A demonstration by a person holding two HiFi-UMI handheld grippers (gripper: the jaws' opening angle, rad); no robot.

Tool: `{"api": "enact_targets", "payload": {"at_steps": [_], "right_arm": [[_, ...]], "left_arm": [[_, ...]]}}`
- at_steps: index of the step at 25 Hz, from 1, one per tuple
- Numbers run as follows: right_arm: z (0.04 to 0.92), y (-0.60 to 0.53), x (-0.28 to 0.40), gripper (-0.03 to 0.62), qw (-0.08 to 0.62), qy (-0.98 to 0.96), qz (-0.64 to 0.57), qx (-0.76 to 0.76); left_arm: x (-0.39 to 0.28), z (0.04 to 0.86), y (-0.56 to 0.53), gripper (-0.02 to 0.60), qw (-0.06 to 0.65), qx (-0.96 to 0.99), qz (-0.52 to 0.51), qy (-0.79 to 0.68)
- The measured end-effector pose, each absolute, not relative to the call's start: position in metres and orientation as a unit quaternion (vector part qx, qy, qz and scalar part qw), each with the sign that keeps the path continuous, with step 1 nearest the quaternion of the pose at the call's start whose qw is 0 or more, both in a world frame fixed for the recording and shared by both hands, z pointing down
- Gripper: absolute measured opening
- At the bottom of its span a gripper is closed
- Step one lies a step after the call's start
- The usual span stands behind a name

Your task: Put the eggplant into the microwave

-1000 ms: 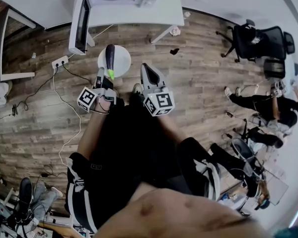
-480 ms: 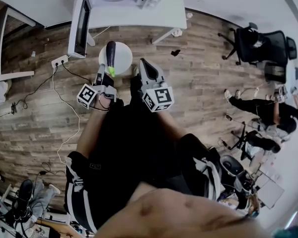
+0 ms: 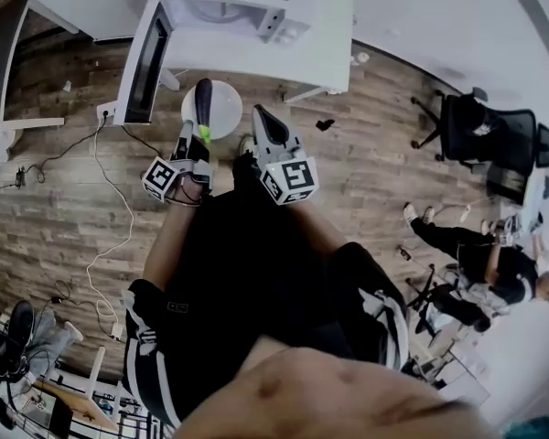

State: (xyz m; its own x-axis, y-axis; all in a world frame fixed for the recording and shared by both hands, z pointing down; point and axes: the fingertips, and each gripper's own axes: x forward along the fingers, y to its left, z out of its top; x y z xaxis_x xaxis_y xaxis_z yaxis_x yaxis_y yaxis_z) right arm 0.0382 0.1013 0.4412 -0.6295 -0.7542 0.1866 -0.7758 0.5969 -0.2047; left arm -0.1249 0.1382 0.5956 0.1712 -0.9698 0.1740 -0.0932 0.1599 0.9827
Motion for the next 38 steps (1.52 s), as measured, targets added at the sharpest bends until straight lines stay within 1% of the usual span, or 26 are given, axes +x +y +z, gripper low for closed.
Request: {"api": "enact_targets", "payload": {"at_steps": [14,27,38], "right_arm": [[0.448,0.004,0.066,0.032,0.045,-0.916,0.132,0.375],[0.456,-0.029,0.032,0.032,0.044,-0.908,0.136,0.394],[0.458,-0.046,0.01,0.032,0.047,-0.912,0.131,0.385]], "left_arm": [[-0.107,0.613,0.045,0.039,0.538,0.494,-0.411,-0.545],[-0.128,0.626,-0.008,0.038,0.554,0.5,-0.396,-0.535],[-0.153,0.645,-0.047,0.038,0.547,0.504,-0.384,-0.547]]}}
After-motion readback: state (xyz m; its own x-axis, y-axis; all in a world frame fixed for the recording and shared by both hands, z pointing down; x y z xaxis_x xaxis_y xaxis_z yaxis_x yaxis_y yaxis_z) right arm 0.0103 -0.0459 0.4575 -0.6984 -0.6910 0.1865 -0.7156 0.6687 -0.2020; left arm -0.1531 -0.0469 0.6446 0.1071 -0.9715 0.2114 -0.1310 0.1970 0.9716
